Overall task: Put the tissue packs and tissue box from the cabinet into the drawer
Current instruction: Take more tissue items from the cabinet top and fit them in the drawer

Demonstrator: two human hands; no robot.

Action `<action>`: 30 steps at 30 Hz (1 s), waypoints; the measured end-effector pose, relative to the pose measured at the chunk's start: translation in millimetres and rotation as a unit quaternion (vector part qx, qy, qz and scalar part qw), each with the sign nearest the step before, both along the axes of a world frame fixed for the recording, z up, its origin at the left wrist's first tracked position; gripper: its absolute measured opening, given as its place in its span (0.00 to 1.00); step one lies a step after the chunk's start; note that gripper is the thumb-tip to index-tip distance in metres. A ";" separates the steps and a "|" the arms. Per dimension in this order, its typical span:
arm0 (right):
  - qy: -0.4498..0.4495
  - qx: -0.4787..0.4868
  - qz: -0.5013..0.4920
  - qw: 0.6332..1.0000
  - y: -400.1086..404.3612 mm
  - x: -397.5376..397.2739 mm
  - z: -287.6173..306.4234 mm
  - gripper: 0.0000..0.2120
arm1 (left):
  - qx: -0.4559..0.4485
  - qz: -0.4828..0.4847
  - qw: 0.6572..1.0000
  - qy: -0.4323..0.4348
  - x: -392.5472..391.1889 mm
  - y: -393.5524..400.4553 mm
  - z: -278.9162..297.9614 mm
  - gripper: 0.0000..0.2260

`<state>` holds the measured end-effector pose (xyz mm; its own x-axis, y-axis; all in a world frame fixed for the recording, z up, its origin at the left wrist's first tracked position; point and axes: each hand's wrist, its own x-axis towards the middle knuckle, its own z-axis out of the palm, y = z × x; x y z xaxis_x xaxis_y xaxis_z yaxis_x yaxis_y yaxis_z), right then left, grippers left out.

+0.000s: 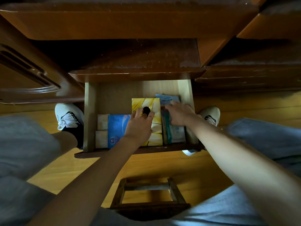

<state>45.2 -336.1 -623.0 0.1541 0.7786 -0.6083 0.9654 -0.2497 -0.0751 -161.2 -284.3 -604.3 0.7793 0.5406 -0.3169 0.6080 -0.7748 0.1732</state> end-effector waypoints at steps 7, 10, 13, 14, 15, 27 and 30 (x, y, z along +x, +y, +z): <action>-0.032 -0.004 0.023 0.999 -22.6 -16.3 -4.0 0.29 | -0.014 0.002 1.000 -0.003 2.0 -1.8 2.1 0.30; -0.037 0.001 -0.003 0.999 -25.9 -20.8 -2.3 0.30 | -0.013 -0.015 0.999 0.040 3.7 0.3 2.3 0.33; -0.047 -0.002 -0.028 0.998 -25.8 -28.7 3.0 0.31 | -0.028 -0.029 0.998 0.047 6.9 7.0 4.2 0.29; -0.048 0.003 -0.044 0.998 -26.0 -32.7 4.8 0.30 | -0.033 -0.028 0.998 0.053 7.8 8.7 5.3 0.28; -0.045 0.010 -0.059 0.997 -27.1 -36.7 6.5 0.30 | -0.038 -0.026 0.997 0.060 7.8 9.7 6.5 0.29; 0.048 0.156 -0.135 0.977 -75.7 -27.6 91.1 0.32 | -0.042 -0.056 0.998 -0.005 4.9 12.0 83.3 0.25; 0.059 0.217 -0.143 0.964 -76.3 -16.7 141.5 0.26 | -0.005 -0.041 0.997 -0.066 8.9 19.4 146.1 0.22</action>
